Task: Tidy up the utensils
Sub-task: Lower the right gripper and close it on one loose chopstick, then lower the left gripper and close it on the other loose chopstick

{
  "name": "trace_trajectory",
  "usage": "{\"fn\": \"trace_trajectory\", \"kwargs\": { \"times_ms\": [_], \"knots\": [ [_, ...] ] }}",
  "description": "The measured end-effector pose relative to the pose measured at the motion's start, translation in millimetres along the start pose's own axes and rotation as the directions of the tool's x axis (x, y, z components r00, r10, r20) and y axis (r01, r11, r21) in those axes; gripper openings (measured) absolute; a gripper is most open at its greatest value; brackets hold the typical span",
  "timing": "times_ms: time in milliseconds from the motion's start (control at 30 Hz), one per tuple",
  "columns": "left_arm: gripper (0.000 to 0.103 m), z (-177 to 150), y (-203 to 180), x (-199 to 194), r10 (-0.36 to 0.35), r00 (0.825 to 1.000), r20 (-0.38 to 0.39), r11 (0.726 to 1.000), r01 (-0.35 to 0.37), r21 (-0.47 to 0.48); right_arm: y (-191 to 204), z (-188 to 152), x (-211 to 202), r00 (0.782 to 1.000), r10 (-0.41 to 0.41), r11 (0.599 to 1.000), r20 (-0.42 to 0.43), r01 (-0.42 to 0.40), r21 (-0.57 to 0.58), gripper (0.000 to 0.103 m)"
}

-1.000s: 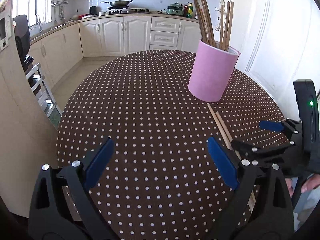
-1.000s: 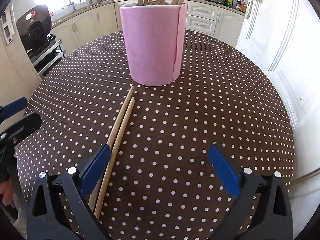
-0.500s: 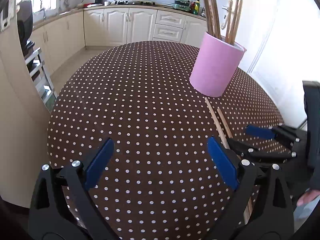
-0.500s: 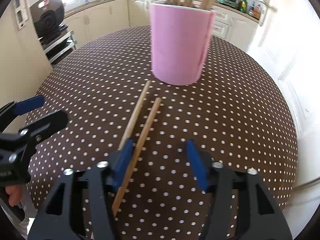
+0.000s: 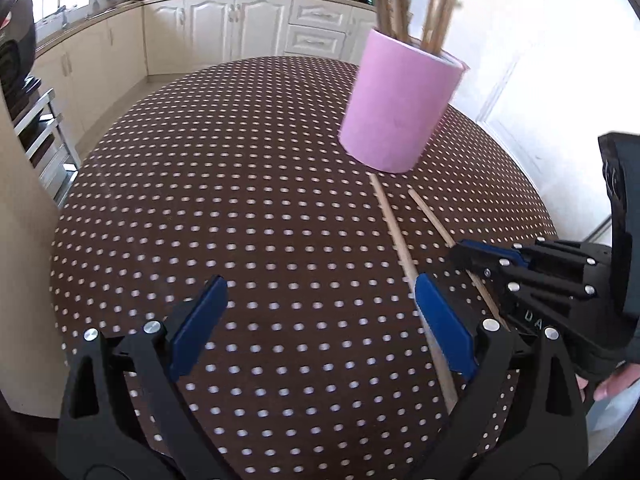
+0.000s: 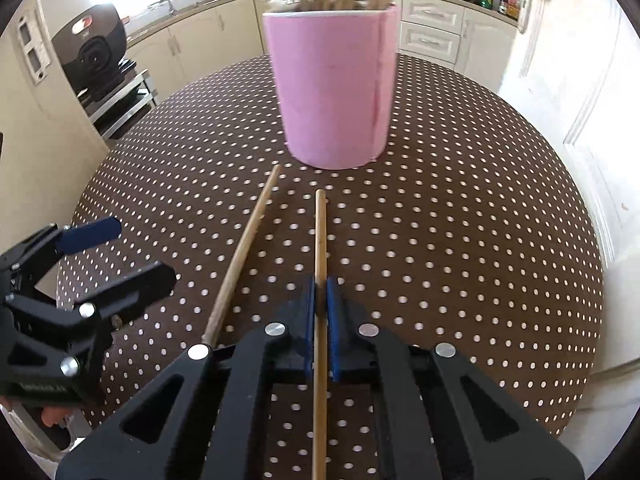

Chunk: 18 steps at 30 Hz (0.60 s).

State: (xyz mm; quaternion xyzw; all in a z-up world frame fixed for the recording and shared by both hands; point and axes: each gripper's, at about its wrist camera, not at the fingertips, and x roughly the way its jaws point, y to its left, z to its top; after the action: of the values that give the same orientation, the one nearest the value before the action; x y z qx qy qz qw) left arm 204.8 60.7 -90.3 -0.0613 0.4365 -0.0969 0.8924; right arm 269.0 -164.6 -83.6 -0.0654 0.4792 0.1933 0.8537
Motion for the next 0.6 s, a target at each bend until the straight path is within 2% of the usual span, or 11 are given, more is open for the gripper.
{"fn": "trace_trajectory", "kwargs": {
  "times_ms": [100, 233, 333, 433, 467, 533, 600],
  "knots": [
    [0.093, 3, -12, 7, -0.011, 1.000, -0.012, 0.999, 0.011, 0.034, -6, 0, -1, 0.999, -0.048, 0.999, 0.013, 0.048, 0.004, 0.005],
    [0.093, 11, -26, 15, -0.009, 1.000, -0.015, 0.998, 0.010, 0.061, -15, 1, -2, 0.999, -0.052, 0.998, 0.015, 0.051, 0.034, 0.005],
    [0.093, 16, -32, 22, -0.039, 0.998, -0.040, 0.997, 0.041, 0.058, -24, 3, -2, 0.997, -0.069, 0.996, 0.021, 0.068, 0.052, 0.005],
    [0.082, 20, -40, 31, -0.064, 0.995, -0.077, 0.995, 0.070, 0.077, -31, 3, -3, 0.998, -0.054, 0.996, 0.023, 0.052, 0.076, 0.005],
    [0.075, 22, -44, 37, -0.065, 0.993, -0.095, 0.995, 0.073, 0.075, -33, 3, -3, 0.998, -0.050, 0.996, 0.024, 0.048, 0.080, 0.005],
    [0.072, 25, -47, 41, -0.050, 0.994, -0.096, 0.995, 0.057, 0.079, -35, 2, -4, 0.999, -0.041, 0.996, 0.027, 0.039, 0.085, 0.005],
    [0.058, 27, -53, 44, -0.024, 0.995, -0.098, 0.995, 0.033, 0.093, -36, 0, -6, 0.999, -0.033, 0.996, 0.032, 0.030, 0.086, 0.005]
  ]
}}
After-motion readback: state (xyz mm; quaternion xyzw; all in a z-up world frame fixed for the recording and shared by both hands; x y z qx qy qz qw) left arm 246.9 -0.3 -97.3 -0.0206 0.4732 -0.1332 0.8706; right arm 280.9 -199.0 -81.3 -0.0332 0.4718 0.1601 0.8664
